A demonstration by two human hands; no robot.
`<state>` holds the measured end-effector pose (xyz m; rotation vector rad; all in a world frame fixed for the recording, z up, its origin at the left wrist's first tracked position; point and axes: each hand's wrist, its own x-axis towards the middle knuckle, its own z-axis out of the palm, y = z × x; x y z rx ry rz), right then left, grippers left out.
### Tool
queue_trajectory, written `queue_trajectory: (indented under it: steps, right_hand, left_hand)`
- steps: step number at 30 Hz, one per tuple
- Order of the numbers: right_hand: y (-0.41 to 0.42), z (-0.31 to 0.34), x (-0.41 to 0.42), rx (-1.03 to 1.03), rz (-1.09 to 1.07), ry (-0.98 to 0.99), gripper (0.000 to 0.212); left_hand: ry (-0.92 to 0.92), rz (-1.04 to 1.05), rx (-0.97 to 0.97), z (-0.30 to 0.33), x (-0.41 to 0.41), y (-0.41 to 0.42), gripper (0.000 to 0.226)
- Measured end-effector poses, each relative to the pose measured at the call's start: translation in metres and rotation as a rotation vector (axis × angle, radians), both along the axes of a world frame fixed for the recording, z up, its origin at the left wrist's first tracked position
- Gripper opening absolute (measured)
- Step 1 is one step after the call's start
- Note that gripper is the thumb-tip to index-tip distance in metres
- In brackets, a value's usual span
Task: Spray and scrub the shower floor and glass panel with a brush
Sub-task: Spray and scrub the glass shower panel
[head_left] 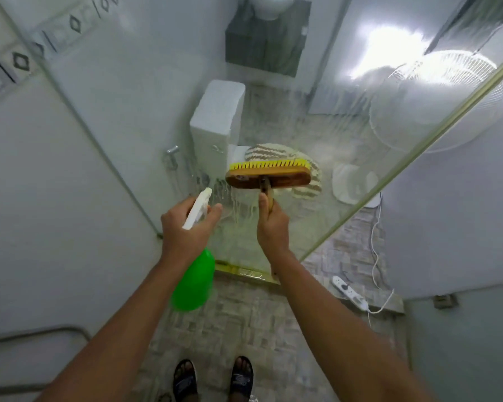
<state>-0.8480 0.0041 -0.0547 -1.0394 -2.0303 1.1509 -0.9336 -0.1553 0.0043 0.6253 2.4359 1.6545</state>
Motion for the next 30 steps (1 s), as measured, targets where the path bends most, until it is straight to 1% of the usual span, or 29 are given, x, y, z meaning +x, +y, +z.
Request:
queue_trajectory:
  steps: [2, 4, 6, 9, 11, 13, 16, 19, 21, 23, 25, 28, 30]
  right_hand:
    - [-0.001, 0.038, -0.014, 0.055, 0.006, 0.120, 0.039]
    - [-0.006, 0.073, -0.027, 0.070, 0.007, 0.234, 0.036]
    - [-0.008, 0.096, -0.038, 0.074, 0.005, 0.316, 0.033]
    - [-0.016, 0.106, -0.053, 0.097, 0.020, 0.345, 0.033]
    - [-0.021, 0.099, -0.063, 0.123, 0.042, 0.319, 0.033]
    - [-0.021, 0.079, -0.071, 0.151, 0.064, 0.245, 0.036]
    - [-0.022, 0.015, -0.072, 0.166, 0.142, -0.013, 0.045]
    - [-0.034, -0.059, -0.055, 0.051, 0.182, -0.303, 0.056]
    - [-0.040, -0.088, -0.041, -0.007, 0.186, -0.391, 0.062]
    - [-0.039, -0.089, -0.041, 0.004, 0.202, -0.415, 0.063]
    - [-0.039, -0.075, -0.055, 0.084, 0.234, -0.400, 0.065]
    - [-0.048, -0.033, -0.094, 0.207, 0.286, -0.303, 0.067]
    - [-0.057, 0.002, -0.121, 0.250, 0.310, -0.231, 0.062]
  left_hand:
    - [-0.043, 0.006, -0.037, -0.003, -0.006, -0.004, 0.049]
    - [-0.058, 0.036, -0.055, -0.005, -0.011, -0.011, 0.056]
    - [-0.040, 0.062, -0.052, -0.006, -0.013, -0.016, 0.053]
    - [-0.001, 0.040, -0.049, -0.009, -0.018, -0.027, 0.044]
    - [-0.007, 0.081, -0.043, -0.012, -0.024, -0.032, 0.044]
    - [-0.011, 0.151, -0.040, -0.011, -0.030, -0.035, 0.048]
    - [-0.003, 0.176, -0.012, -0.006, -0.039, -0.040, 0.050]
    - [0.039, 0.193, 0.002, -0.006, -0.044, -0.051, 0.049]
    - [0.031, 0.201, 0.004, -0.005, -0.047, -0.059, 0.047]
    - [0.019, 0.207, 0.010, -0.004, -0.052, -0.064, 0.039]
    - [0.021, 0.219, 0.007, -0.003, -0.057, -0.068, 0.037]
    - [0.018, 0.216, -0.022, -0.002, -0.061, -0.066, 0.044]
    - [0.005, 0.210, -0.010, 0.001, -0.062, -0.064, 0.043]
